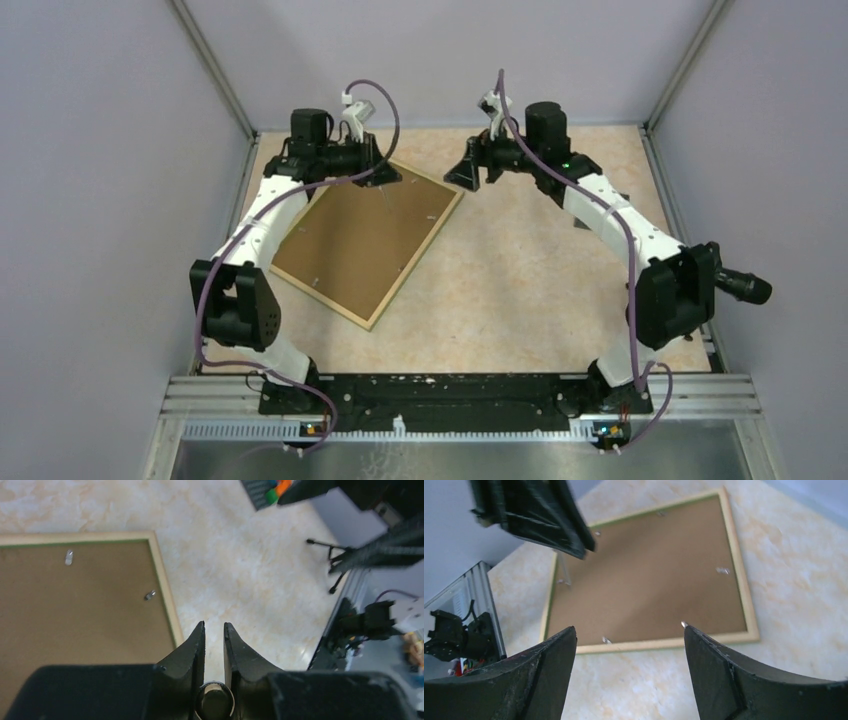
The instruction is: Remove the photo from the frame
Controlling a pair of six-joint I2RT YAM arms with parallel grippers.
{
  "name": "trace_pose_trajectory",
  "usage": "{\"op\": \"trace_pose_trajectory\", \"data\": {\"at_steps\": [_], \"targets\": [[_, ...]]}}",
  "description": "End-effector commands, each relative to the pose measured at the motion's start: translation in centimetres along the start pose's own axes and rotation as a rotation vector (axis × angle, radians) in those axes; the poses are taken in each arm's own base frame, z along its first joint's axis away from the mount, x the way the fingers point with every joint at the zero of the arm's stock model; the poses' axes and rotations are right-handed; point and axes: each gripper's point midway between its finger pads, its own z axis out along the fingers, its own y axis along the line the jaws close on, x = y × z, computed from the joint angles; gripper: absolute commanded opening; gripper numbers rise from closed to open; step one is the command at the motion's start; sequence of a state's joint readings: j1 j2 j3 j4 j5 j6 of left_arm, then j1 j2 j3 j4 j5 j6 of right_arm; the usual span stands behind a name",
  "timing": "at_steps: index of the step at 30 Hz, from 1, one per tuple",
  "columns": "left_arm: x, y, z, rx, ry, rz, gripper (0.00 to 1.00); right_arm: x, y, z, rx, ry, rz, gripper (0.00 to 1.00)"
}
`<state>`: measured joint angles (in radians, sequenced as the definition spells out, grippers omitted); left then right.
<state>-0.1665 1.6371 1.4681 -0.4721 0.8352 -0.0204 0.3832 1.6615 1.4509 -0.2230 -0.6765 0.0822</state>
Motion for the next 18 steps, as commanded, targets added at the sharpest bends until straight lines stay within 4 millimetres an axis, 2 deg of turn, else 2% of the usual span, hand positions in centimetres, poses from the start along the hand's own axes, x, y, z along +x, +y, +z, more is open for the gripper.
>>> {"op": "trace_pose_trajectory", "data": {"at_steps": [1,7,14,17,18], "targets": [[-5.4,-4.0,-2.0,0.128,-0.188,-0.129,0.00,-2.0,5.2,2.0,-0.086,-0.091,-0.111,0.77],[-7.0,-4.5,-2.1,0.153,-0.233,-0.208,0.00,-1.9,8.2,4.9,-0.086,-0.093,-0.166,0.71],[-6.9,-4.7,-1.9,0.175,-0.238,-0.256,0.00,-1.6,9.9,7.7,-0.128,-0.056,-0.148,0.61],[-6.6,-4.8,-1.8,0.181,-0.235,-0.260,0.00,-1.9,10.3,8.5,-0.143,-0.050,-0.145,0.48],[-6.6,-4.7,-1.8,0.177,-0.235,-0.259,0.00,-2.1,10.4,8.7,-0.148,-0.054,-0.144,0.39]]}}
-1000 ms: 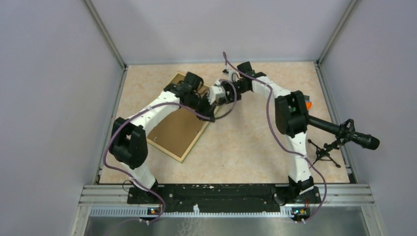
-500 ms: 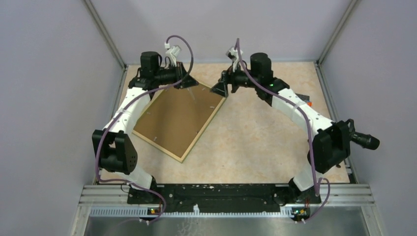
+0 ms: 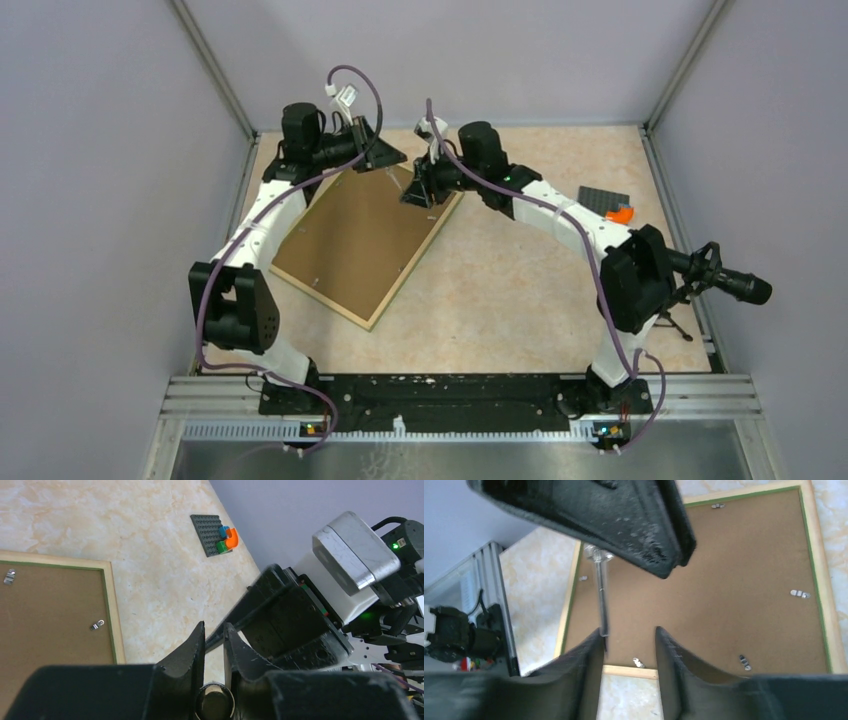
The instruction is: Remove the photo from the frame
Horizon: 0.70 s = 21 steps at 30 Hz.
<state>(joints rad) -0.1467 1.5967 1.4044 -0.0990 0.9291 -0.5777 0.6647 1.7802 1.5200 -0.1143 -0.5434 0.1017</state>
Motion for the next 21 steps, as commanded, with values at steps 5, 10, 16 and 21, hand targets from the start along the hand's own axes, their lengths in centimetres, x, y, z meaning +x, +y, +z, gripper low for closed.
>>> {"op": "trace_pose_trajectory", "data": {"at_steps": [5,10,16,21], "targets": [[-0.7,-1.7,-1.1,0.056,-0.016,0.091,0.19,-3.9,1.6,0.1,-0.049,-0.064,-0.089,0.00],[0.1,-1.1,-3.7,0.164,0.105,0.142,0.52,-2.2,1.5,-1.5,-0.084,-0.016,-0.152,0.00],[1.9,-1.2,-4.9,0.222,0.237,0.280,0.72,-0.1,2.1,-2.6,-0.133,0.053,-0.264,0.00],[3.9,-0.9,-4.4,0.227,0.302,0.281,0.70,0.4,2.5,-2.7,-0.169,0.083,-0.291,0.00]]}}
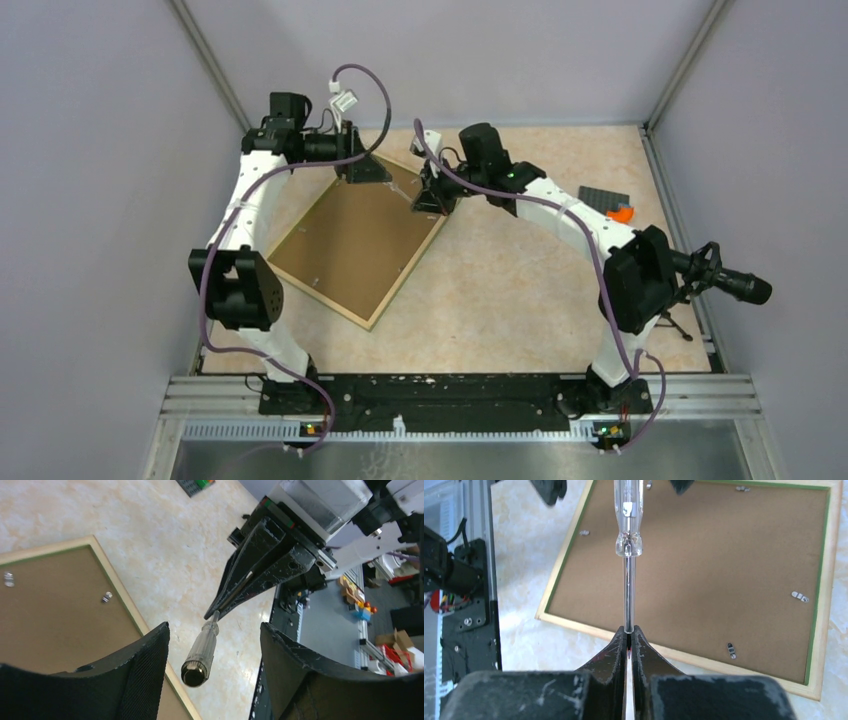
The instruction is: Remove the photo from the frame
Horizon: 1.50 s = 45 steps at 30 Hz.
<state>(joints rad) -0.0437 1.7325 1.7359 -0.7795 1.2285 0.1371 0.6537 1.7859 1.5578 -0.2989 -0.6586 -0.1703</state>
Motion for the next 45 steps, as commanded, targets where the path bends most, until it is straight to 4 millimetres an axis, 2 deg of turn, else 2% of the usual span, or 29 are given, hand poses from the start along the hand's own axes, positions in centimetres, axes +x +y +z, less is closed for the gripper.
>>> {"op": "trace_pose_trajectory", "data": {"at_steps": [1,7,16,19,22,23,24,25,26,27,30,33,35,39,42,45], "targets": [[2.7,-1.7,0.8,0.078,0.081,0.029,0.70,-2.1,1.7,-1.6,-0.054,-0.029,-0.115,0.00],[4.4,-1.6,2.1,0.076,0.134,0.022,0.63,-2.0,2.4,-1.4,-0.071,-0.020,-0.151,0.00],[6.6,-2.0,3.0,0.093,0.182,-0.002,0.41,-2.1,2.3,-1.4,-0.059,-0.019,-0.155,0.00],[6.7,-2.0,3.0,0.094,0.183,-0.004,0.31,-2.2,2.3,-1.5,-0.057,-0.024,-0.157,0.00],[6.7,-2.0,3.1,0.095,0.183,-0.008,0.09,-2.2,2.3,-1.4,-0.055,-0.028,-0.157,0.00],[6.6,-1.9,3.0,0.089,0.182,-0.013,0.03,-2.2,2.2,-1.4,-0.043,-0.028,-0.145,0.04],[6.6,-1.7,2.9,0.079,0.181,-0.018,0.00,-2.2,1.8,-1.4,-0.016,-0.025,-0.120,0.19],[6.6,-1.2,2.8,0.053,0.183,-0.019,0.00,-2.0,1.2,-1.4,0.019,-0.019,-0.090,0.38],[6.6,-0.6,2.5,0.024,0.187,-0.018,0.00,-1.5,0.5,-1.4,0.051,-0.010,-0.048,0.52],[6.7,0.1,2.0,-0.005,0.188,-0.017,0.00,-1.0,-0.4,-1.6,0.080,-0.006,0.008,0.58],[7.1,2.4,0.2,-0.089,0.176,-0.022,0.00,1.8,-3.0,-2.0,0.141,0.022,0.219,0.68],[8.5,4.5,-1.5,-0.165,0.209,0.025,0.00,6.2,-5.6,-2.1,0.229,0.110,0.415,0.67],[10.0,5.2,-1.9,-0.196,0.251,0.076,0.00,9.2,-7.1,-2.1,0.300,0.172,0.506,0.65],[12.1,6.3,-2.5,-0.256,0.288,0.109,0.00,13.5,-8.9,-1.5,0.424,0.254,0.642,0.64],[12.5,6.4,-2.6,-0.275,0.285,0.086,0.00,15.2,-10.3,-0.9,0.545,0.273,0.759,0.64],[12.5,6.2,-2.6,-0.293,0.266,0.075,0.00,15.1,-10.5,0.1,0.558,0.252,0.803,0.65]]}}
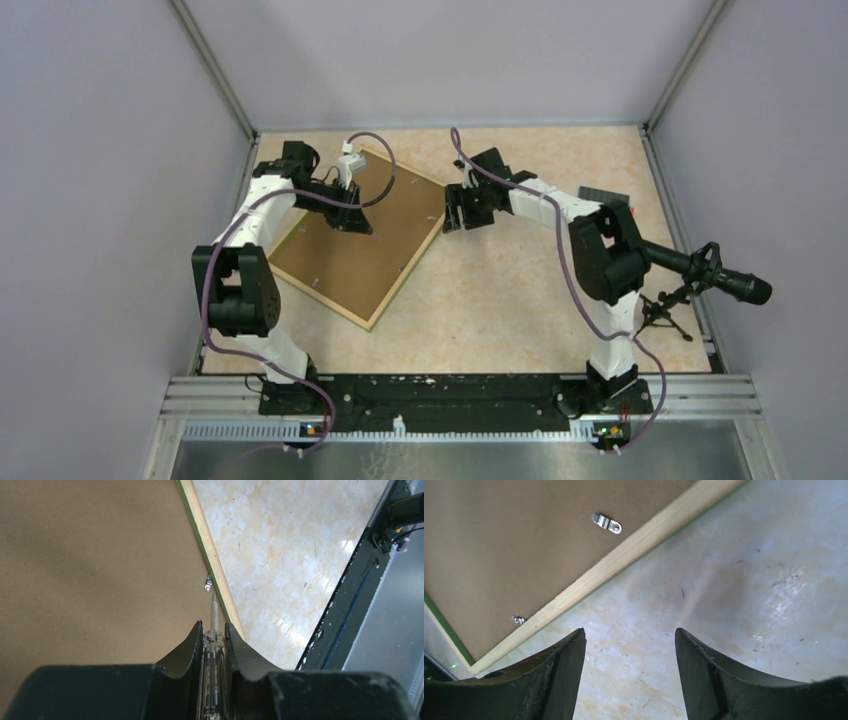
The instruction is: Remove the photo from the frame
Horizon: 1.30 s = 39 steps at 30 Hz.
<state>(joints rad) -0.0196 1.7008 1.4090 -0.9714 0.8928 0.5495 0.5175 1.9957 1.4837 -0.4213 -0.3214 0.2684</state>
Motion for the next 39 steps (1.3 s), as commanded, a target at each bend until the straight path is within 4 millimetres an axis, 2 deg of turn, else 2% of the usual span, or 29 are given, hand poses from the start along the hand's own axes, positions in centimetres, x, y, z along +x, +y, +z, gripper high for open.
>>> {"op": "trace_pose_trajectory", "data": {"at_steps": [1,8,13,18,21,26,29,37,39], "targets": [[-1.7,-0.4,-1.3,-0.069,-0.072,0.085,0.00,-1.4,0.6,0.7,0.064,-0.055,0.133,0.65],[-1.6,-0.7,-1.7,-0.105,-0.088,0.065,0.00,-1.2,0.9,3.1,0.158,-0.044,0.189,0.68],[-1.6,-1.0,-2.0,-0.126,-0.102,0.056,0.00,-0.6,1.6,4.7,0.165,-0.023,0.201,0.68],[-1.2,-1.5,-2.2,-0.122,-0.106,0.069,0.00,0.3,1.0,6.3,0.211,0.010,0.205,0.64],[-0.9,-2.2,-2.1,-0.093,-0.097,0.102,0.00,1.6,-0.4,6.6,0.269,0.039,0.204,0.53],[0.4,-1.9,-1.6,-0.126,-0.035,0.208,0.00,4.1,-3.3,6.0,0.370,0.090,0.176,0.37],[0.9,-2.0,-1.0,-0.121,-0.008,0.258,0.00,5.0,-4.7,5.5,0.388,0.114,0.168,0.32],[4.0,-4.5,2.8,-0.039,0.130,0.447,0.00,4.8,-7.5,3.3,0.384,0.165,0.097,0.12],[4.4,-5.1,4.0,-0.020,0.147,0.481,0.00,4.8,-7.3,3.1,0.351,0.175,0.080,0.08]]}}
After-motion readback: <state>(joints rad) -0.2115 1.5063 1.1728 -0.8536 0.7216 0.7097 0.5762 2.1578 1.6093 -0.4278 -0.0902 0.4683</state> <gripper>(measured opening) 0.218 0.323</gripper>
